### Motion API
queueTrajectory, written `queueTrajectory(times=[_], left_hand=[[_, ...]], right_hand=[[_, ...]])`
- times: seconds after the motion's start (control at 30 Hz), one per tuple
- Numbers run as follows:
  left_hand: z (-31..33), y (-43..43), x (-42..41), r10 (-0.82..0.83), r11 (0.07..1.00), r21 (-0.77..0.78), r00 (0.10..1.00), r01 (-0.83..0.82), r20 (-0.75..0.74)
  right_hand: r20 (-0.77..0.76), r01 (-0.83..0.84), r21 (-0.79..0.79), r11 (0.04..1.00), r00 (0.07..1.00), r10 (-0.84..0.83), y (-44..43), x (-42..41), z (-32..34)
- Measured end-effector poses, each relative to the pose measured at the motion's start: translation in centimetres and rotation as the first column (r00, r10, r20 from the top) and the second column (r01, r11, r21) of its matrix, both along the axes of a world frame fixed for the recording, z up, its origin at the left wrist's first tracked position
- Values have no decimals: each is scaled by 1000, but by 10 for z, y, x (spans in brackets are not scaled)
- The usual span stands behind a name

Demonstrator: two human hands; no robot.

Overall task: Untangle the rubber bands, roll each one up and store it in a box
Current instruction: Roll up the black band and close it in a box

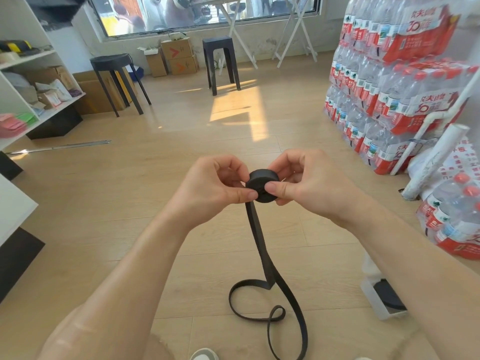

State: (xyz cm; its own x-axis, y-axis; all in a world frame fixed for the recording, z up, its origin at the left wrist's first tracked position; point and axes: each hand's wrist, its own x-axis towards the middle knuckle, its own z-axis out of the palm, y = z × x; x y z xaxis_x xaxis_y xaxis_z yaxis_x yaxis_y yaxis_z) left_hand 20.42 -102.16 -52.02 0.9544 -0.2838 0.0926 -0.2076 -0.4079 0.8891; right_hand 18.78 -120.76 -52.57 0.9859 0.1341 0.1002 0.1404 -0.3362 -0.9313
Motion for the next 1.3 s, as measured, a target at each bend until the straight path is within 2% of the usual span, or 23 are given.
queueTrajectory(times=[0.33, 0.43, 0.47, 0.53, 0.6, 0.67, 0.73, 0.9, 1.0, 1.13, 1.3], left_hand=[[-3, -7, -3, 27, 999, -18, 999, -26, 42], [-2, -6, -4, 64, 997, 46, 993, -69, 104], [-3, -6, -4, 57, 991, 108, 987, -74, 150], [-5, -6, -6, -10, 957, 282, 965, -67, 262], [-6, -7, -9, -95, 902, 428, 936, -64, 339], [-6, -9, -9, -129, 874, 480, 919, -72, 373], [-6, -8, -8, -121, 879, 470, 917, -79, 379], [-7, -7, -3, 43, 970, 223, 969, -99, 245], [-4, -4, 0, 64, 990, 115, 989, -80, 137], [-2, -3, 0, 58, 997, 38, 993, -62, 101], [-5, -7, 0, 82, 996, 16, 987, -85, 138]], right_hand=[[-106, 2, 206, 979, 994, 21, -2, 0, 1], [-170, -36, 229, 973, 983, 76, -3, -2, 2], [-171, -60, 172, 983, 981, 90, -2, -3, 3], [-78, -91, -127, 988, 994, 82, -1, -5, 4], [52, -61, -430, 901, 994, 92, 2, -7, 4], [119, -30, -538, 842, 987, 112, 5, -8, 3], [147, -9, -560, 828, 983, 110, 6, -8, 2], [138, 52, -395, 917, 990, 4, 1, -5, 1], [76, 66, -234, 970, 996, -49, -2, -2, 1], [-15, 57, -20, 998, 998, -57, -2, -1, 2], [-74, 36, 42, 998, 997, -33, -1, -1, -1]])
